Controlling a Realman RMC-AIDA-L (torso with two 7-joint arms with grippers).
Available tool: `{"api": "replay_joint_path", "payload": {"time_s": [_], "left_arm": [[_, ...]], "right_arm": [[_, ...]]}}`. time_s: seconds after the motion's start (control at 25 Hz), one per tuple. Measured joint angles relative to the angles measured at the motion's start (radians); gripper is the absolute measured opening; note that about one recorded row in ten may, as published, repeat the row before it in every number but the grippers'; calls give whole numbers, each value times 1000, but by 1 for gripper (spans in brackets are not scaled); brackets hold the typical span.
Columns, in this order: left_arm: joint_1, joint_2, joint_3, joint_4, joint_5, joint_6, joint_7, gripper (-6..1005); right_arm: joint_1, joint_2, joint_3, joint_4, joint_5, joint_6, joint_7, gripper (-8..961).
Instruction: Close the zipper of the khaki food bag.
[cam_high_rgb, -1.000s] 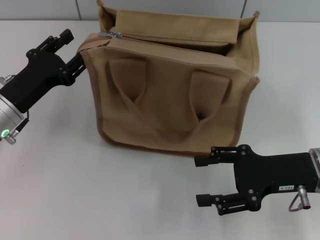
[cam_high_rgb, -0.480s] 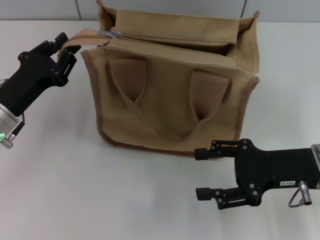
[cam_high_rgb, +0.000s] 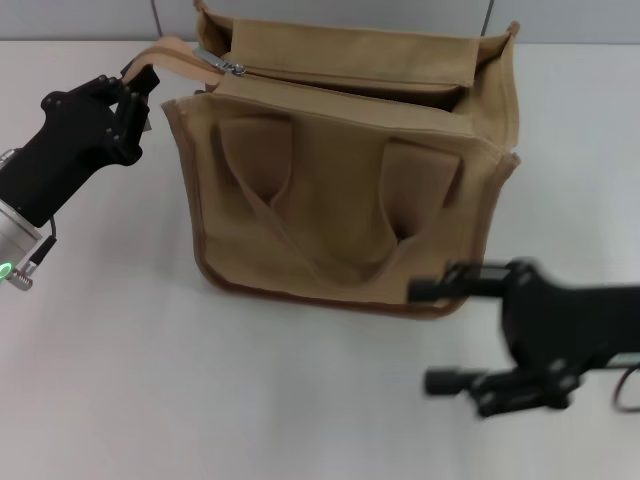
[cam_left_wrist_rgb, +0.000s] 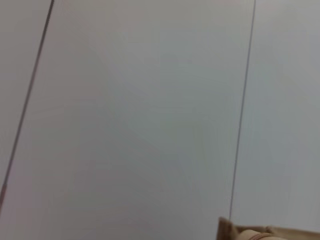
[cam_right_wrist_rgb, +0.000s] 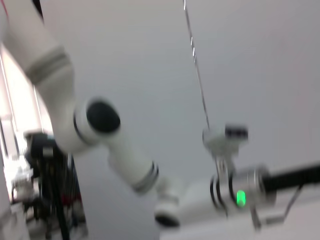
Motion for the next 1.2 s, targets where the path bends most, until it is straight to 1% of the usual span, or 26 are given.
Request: {"api": "replay_joint_path", "payload": {"time_s": [0.04,0.08,0.16,0.24,0.36,0.52,0.6,0.64,0.68,0.76,0.88,1.04,1.2], "left_arm": [[0,-1,0,0,0,8,0,32],[0,-1,0,-1,0,13,0,30],[-4,-1,0,-12,0,22,-1,26],[-7,1,-3,-25,0,27,-1,22],[-10,1,-4,-26,0,30,-1,22],[-15,-1,-5,-39,0,39,-1,22],[-17,-1,-5,-43,-1,42,-1,22],[-19,-1,-6,-45,-2,43,-2,22],[-21,-1,-6,-47,-2,44,-2,22],[-24,-1,-10,-50,-3,45,-2,22],[-29,-2,-20,-54,-14,47,-2,23],[-35,-2,-22,-67,-60,47,-2,23],[-40,-2,-22,-68,-87,42,-2,23]], "right_arm": [[1,0,39,-16,5,-28,28,785],[6,0,78,-34,6,-45,68,785],[28,1,135,-74,6,-36,180,785],[64,0,157,-117,6,-5,300,785],[119,-2,154,-196,0,53,466,785],[193,-4,132,-302,-46,164,682,785],[234,-6,129,-332,-81,206,756,785],[273,-9,120,-341,-112,247,805,785],[273,-9,120,-341,-112,247,805,785],[313,-7,90,-339,-138,302,843,785],[353,-2,13,-328,-148,399,859,785],[402,0,-86,-319,-148,513,864,785],[449,3,-125,-280,-141,570,869,785]]}}
